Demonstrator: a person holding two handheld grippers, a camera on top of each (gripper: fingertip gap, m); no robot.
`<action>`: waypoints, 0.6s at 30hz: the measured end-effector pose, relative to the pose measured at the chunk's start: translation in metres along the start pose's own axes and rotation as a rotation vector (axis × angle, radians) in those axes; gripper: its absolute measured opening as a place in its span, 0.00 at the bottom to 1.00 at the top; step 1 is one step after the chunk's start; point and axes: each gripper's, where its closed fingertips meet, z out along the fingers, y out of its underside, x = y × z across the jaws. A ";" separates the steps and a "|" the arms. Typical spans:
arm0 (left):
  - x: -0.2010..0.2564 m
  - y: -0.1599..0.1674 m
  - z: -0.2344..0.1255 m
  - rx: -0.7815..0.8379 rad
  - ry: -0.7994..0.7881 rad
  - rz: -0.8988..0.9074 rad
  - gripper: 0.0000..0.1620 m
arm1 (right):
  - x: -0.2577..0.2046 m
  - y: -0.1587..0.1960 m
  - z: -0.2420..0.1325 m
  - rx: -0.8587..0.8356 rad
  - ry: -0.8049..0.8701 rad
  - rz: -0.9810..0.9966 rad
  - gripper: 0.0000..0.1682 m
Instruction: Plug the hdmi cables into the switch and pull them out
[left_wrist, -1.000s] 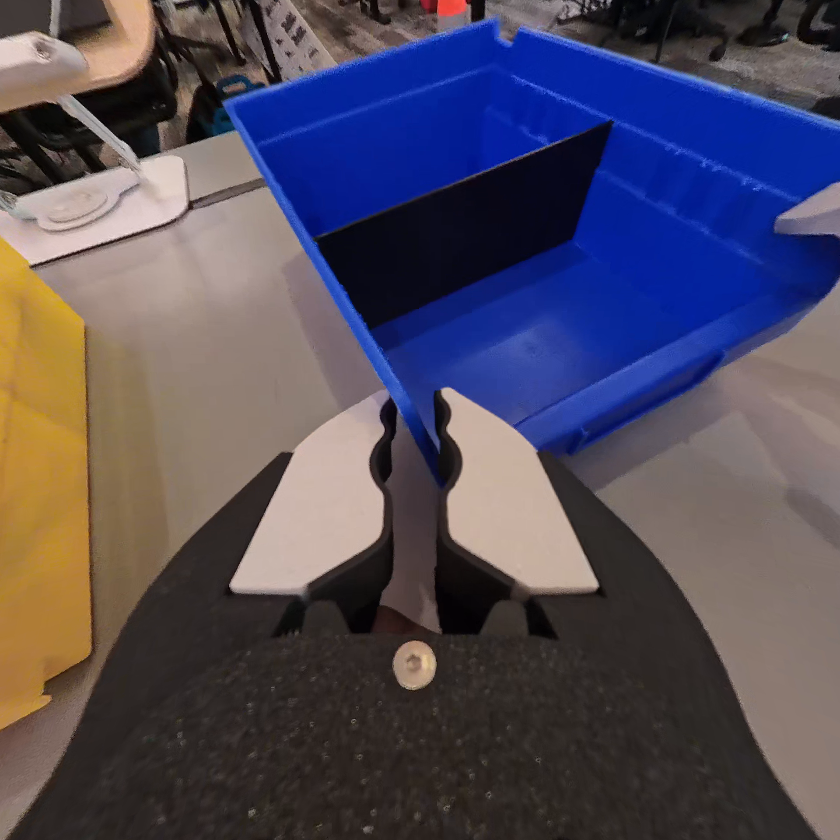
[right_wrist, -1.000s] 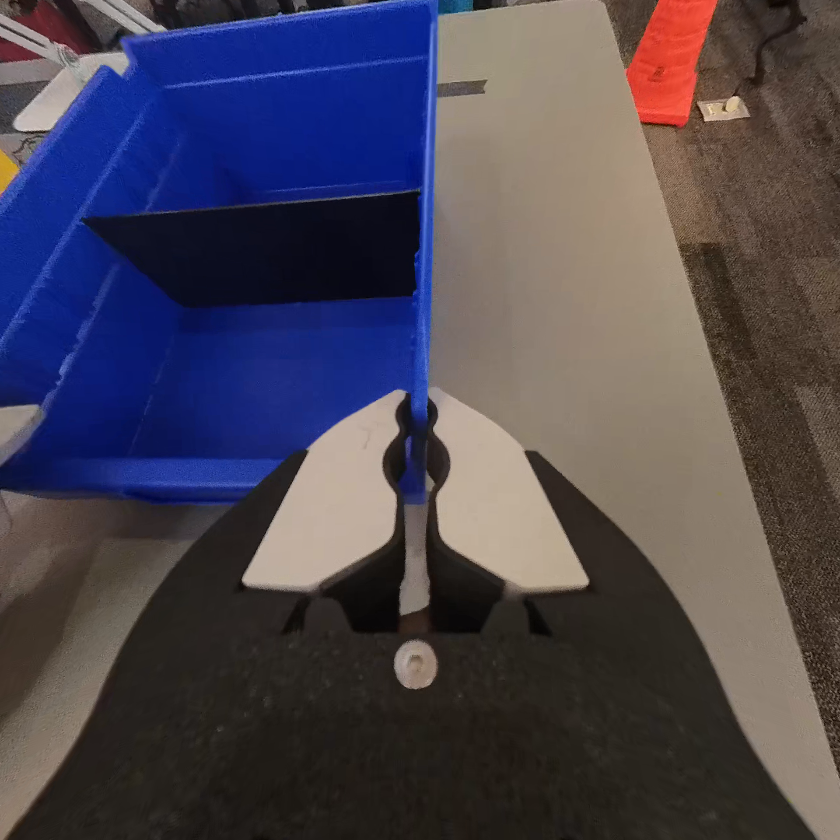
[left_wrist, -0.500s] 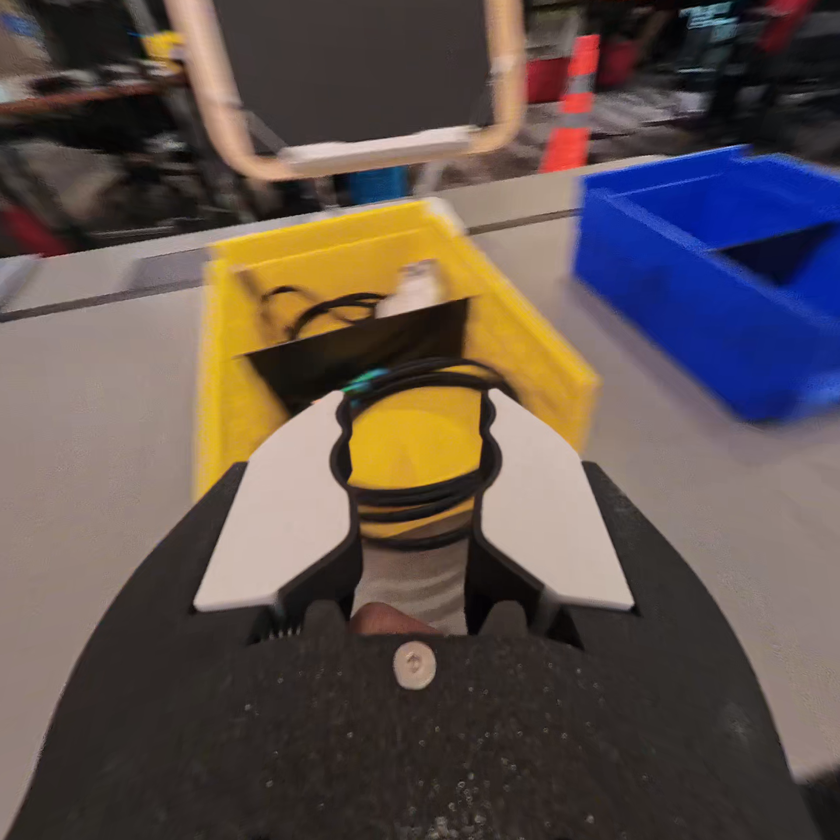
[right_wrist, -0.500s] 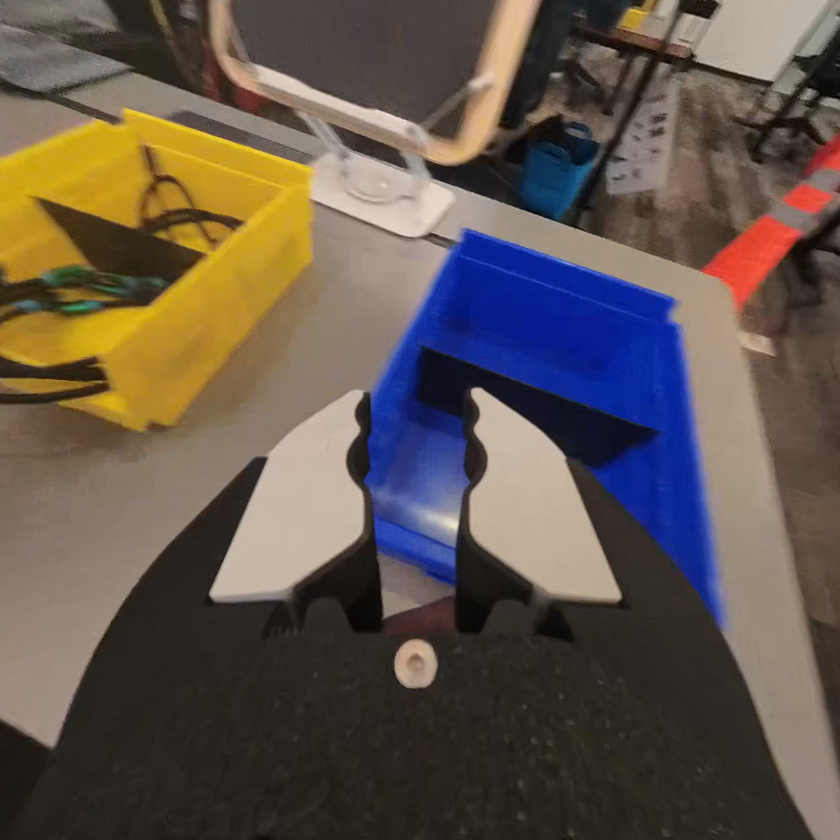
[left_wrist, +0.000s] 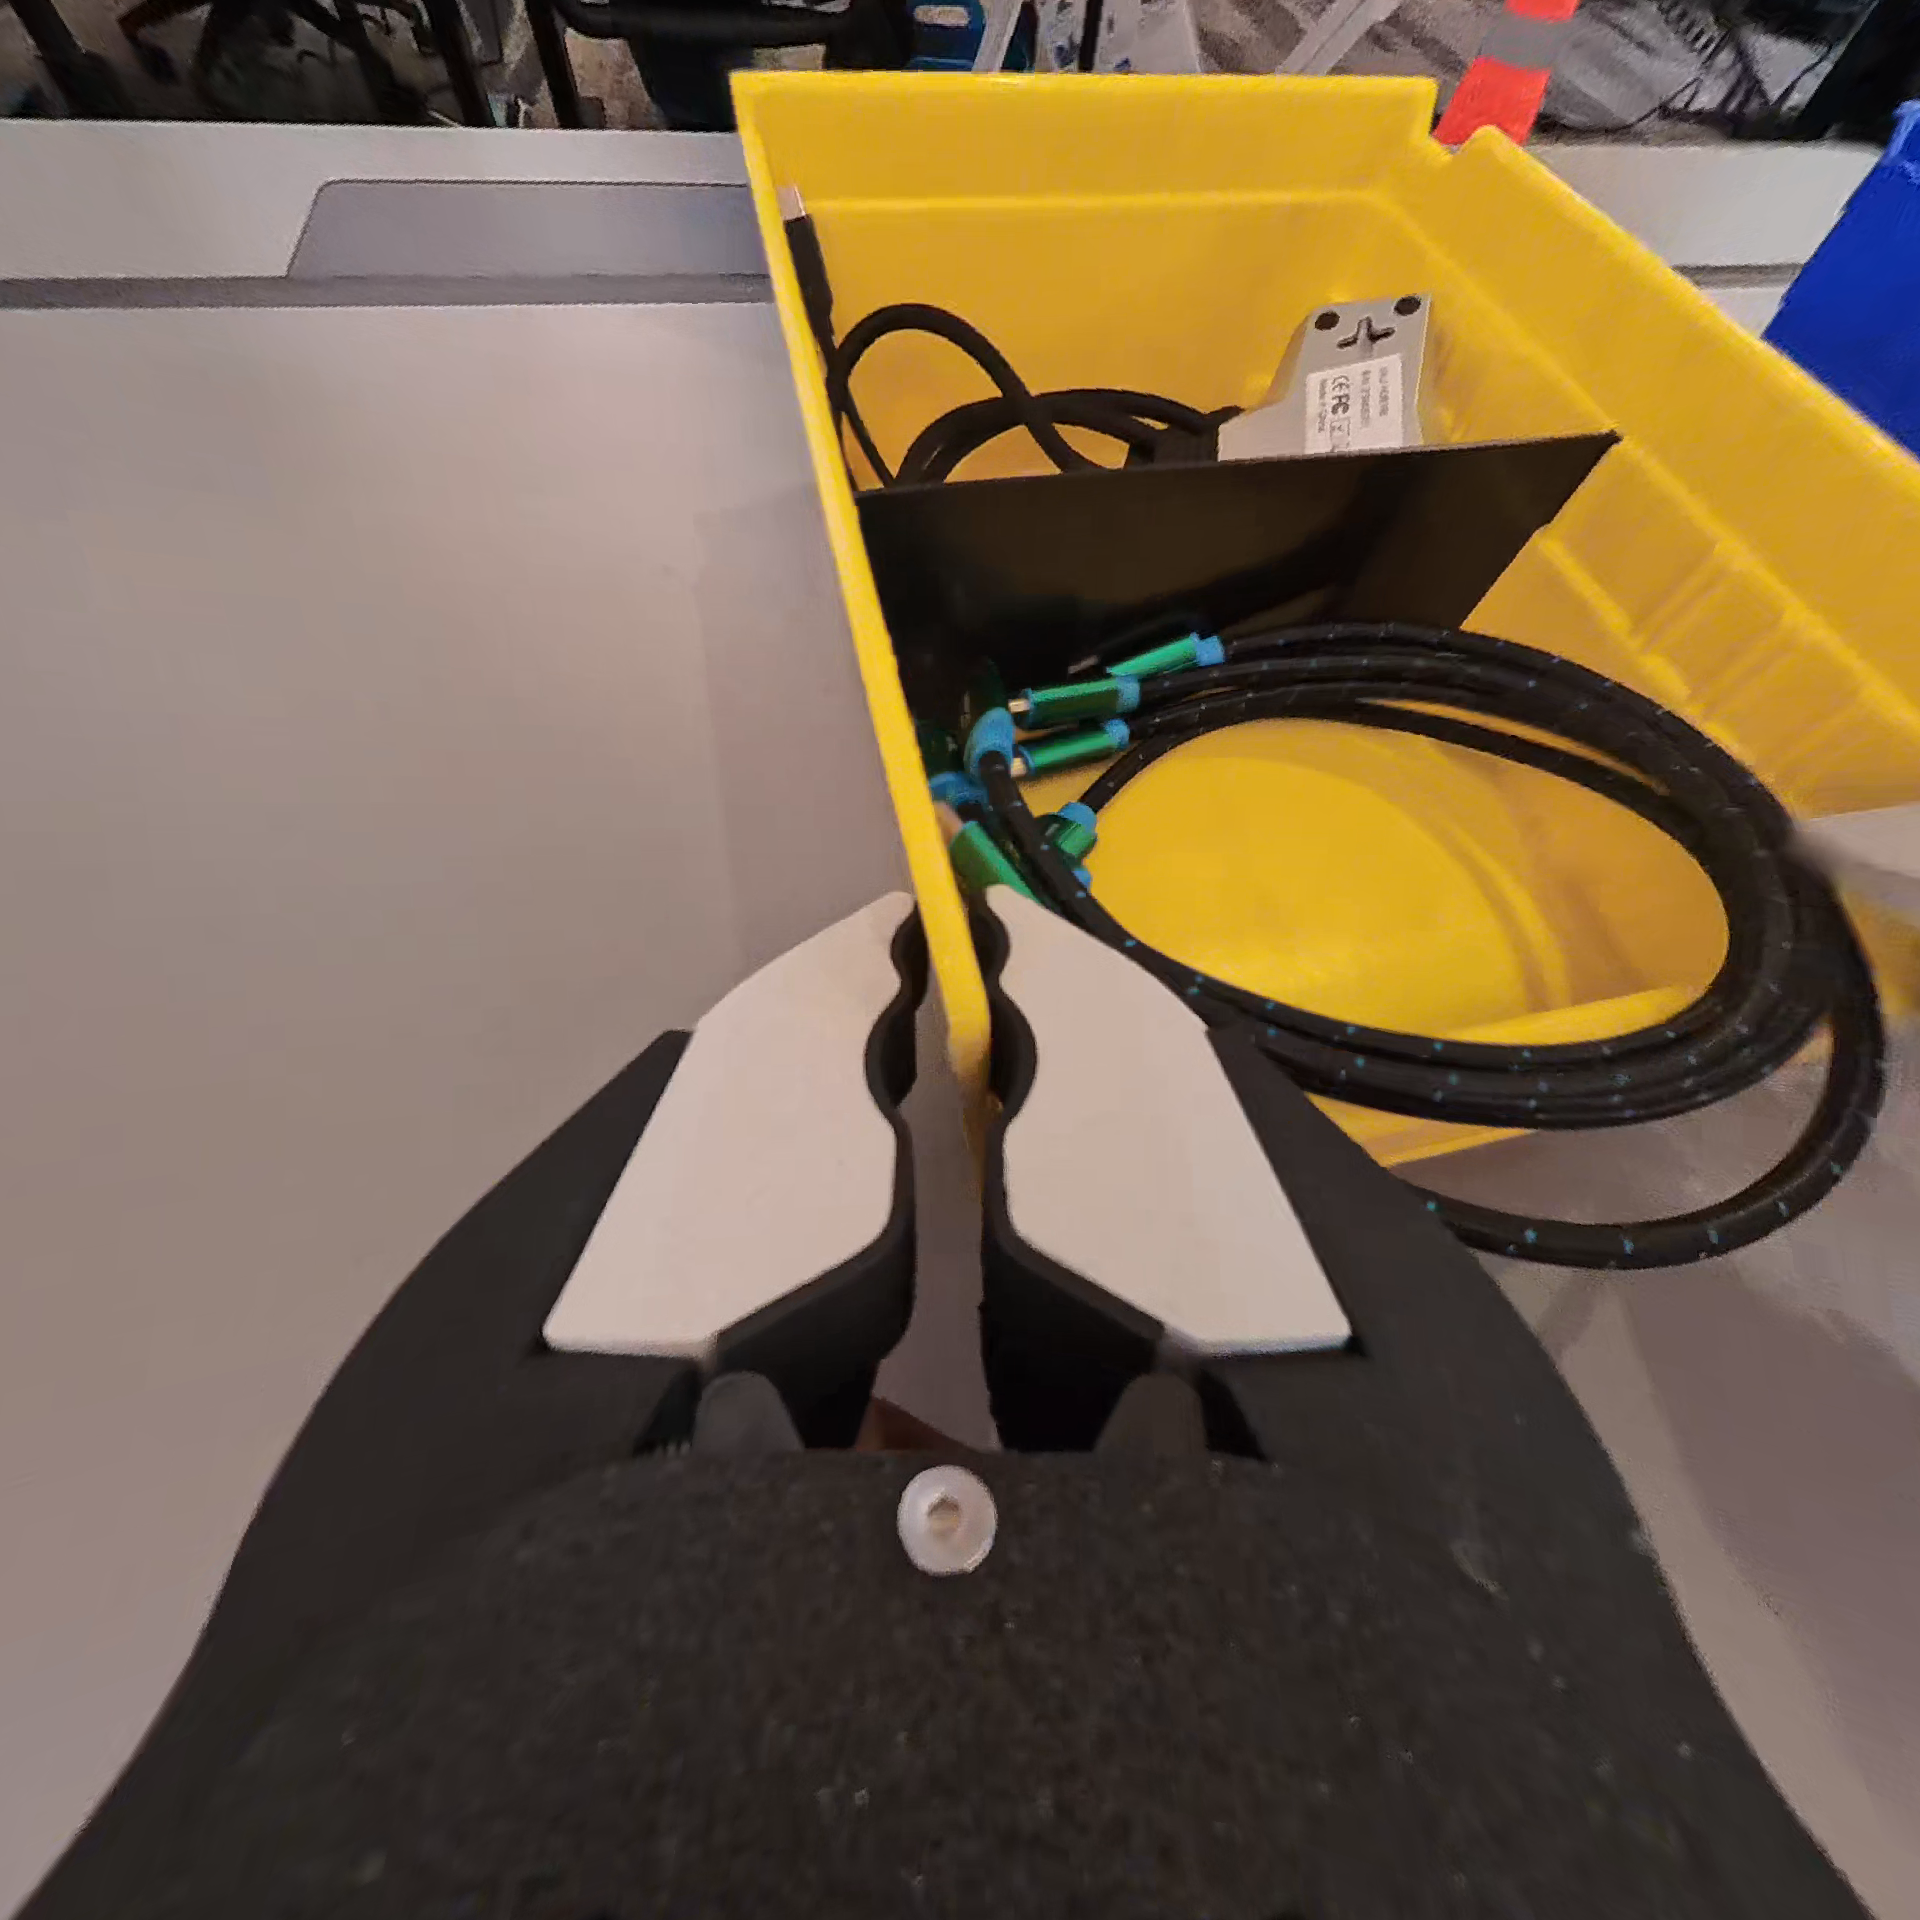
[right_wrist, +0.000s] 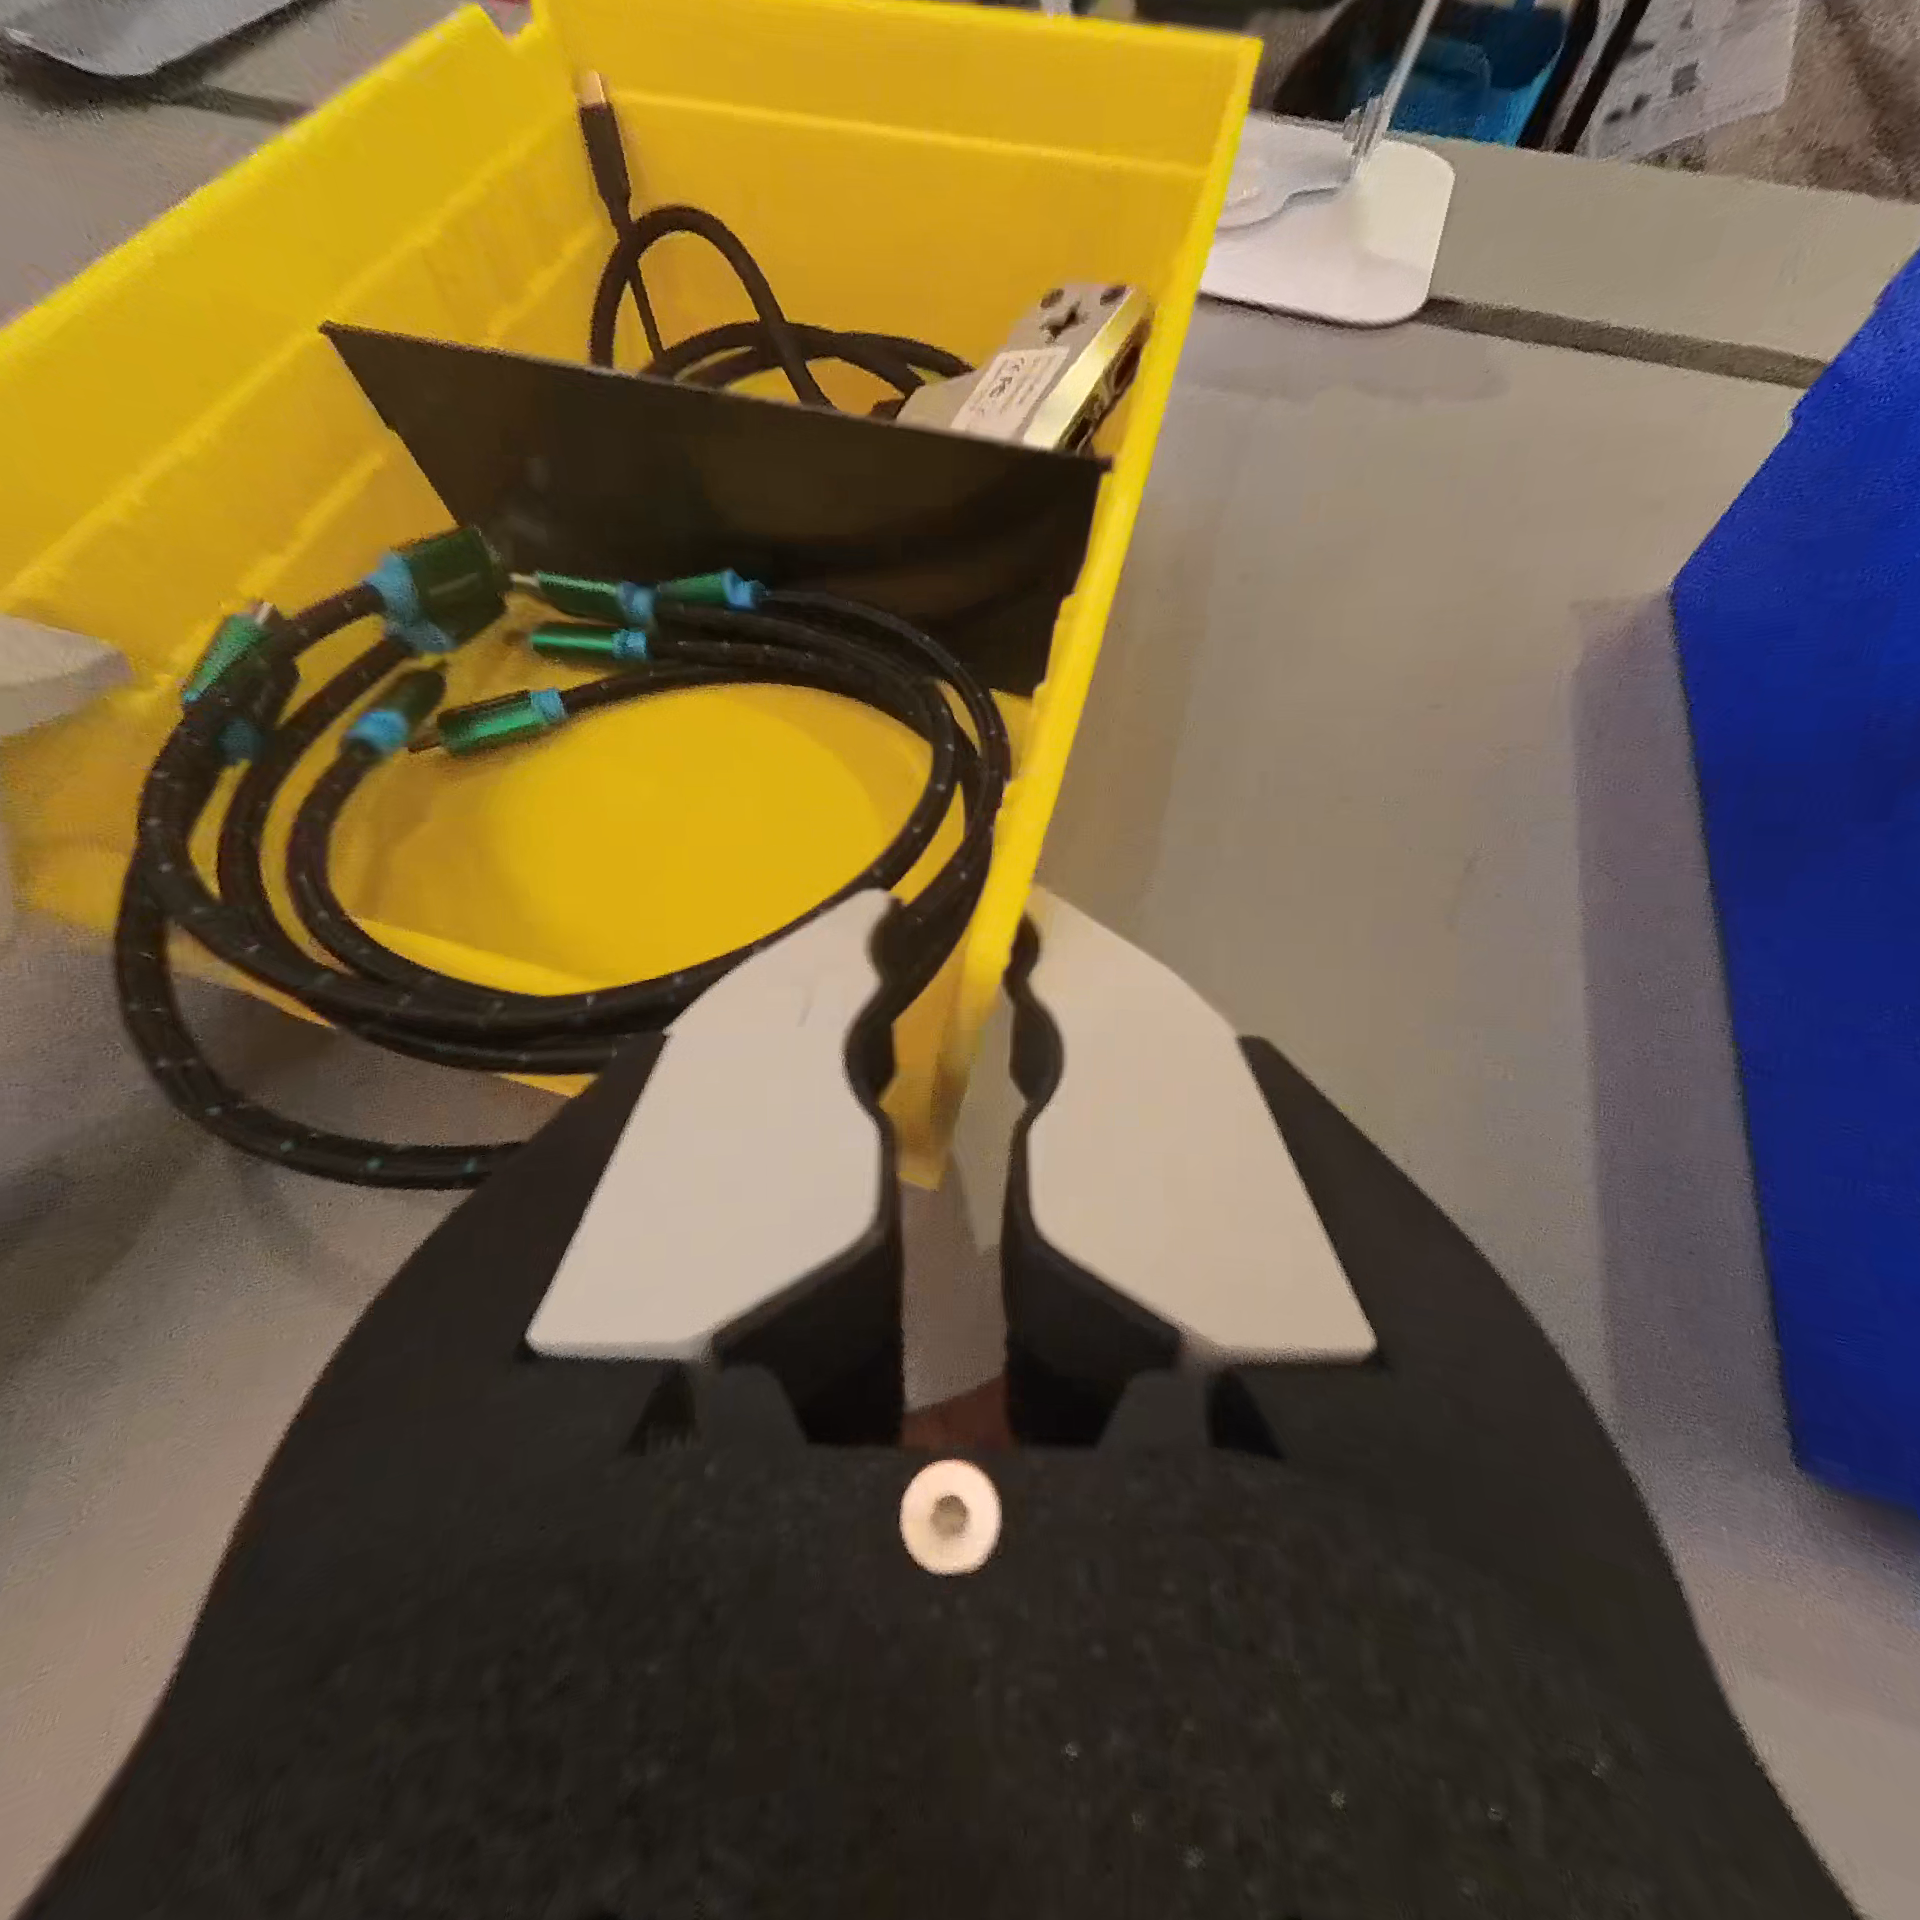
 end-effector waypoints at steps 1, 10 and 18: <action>-0.002 0.000 -0.001 -0.011 -0.020 0.009 0.03 | 0.001 -0.005 -0.005 0.026 0.037 -0.018 0.06; -0.014 0.001 -0.009 -0.013 -0.062 0.008 0.02 | -0.003 -0.007 0.002 0.075 0.139 -0.054 0.04; -0.104 -0.008 -0.048 0.020 -0.117 -0.003 0.02 | -0.088 -0.038 0.010 0.118 0.104 -0.017 0.03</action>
